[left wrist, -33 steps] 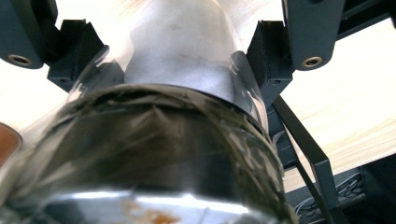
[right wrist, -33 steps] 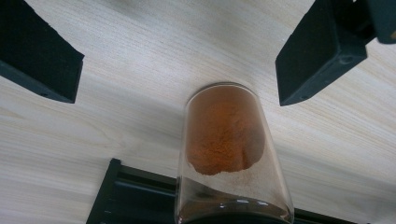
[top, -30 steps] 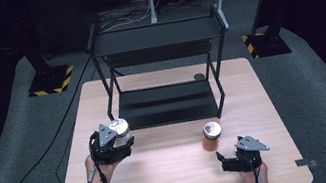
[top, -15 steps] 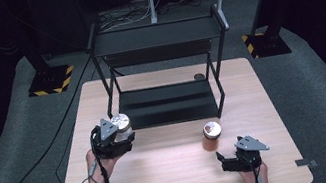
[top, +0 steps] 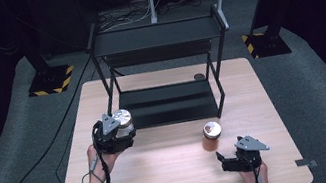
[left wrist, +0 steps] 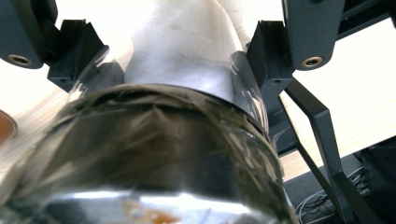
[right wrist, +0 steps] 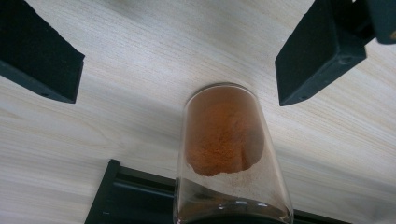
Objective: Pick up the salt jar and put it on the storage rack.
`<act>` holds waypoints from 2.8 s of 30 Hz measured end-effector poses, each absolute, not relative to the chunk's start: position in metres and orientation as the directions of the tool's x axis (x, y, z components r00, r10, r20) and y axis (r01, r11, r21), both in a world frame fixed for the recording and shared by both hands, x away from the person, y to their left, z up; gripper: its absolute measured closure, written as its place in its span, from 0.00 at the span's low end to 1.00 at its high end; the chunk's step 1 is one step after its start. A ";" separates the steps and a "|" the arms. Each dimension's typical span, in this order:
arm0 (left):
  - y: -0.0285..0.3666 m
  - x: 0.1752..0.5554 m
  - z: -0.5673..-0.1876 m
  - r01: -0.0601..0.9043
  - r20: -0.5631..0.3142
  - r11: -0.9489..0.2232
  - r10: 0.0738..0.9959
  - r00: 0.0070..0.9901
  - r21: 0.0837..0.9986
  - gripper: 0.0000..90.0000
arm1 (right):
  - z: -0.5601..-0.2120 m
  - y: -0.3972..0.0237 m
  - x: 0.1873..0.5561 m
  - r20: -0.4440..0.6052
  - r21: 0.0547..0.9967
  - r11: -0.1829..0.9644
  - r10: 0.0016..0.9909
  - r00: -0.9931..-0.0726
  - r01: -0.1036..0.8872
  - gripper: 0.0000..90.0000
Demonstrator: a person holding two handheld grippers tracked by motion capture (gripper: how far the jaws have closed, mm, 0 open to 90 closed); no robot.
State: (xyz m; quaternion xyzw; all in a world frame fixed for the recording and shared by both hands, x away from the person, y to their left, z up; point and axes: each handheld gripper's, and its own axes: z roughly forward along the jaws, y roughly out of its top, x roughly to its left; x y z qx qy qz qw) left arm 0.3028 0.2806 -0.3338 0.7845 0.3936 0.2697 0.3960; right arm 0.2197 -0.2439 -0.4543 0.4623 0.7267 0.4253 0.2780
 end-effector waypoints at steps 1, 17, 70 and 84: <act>0.280 0.303 -0.333 0.403 0.111 -0.376 0.831 0.545 0.834 0.34 | -0.454 -0.244 0.220 -0.011 0.875 0.210 0.909 -0.418 0.436 0.00; 0.275 0.314 -0.322 0.394 0.131 -0.397 0.823 0.553 0.829 0.34 | -0.454 -0.244 0.220 -0.009 0.875 0.209 0.909 -0.418 0.436 0.00; 0.265 0.347 -0.288 0.388 0.164 -0.447 0.799 0.579 0.806 0.34 | -0.454 -0.244 0.221 -0.010 0.872 0.213 0.908 -0.420 0.440 0.00; 0.263 0.355 -0.278 0.383 0.170 -0.454 0.794 0.584 0.805 0.34 | -0.454 -0.244 0.221 -0.010 0.873 0.213 0.908 -0.419 0.440 0.00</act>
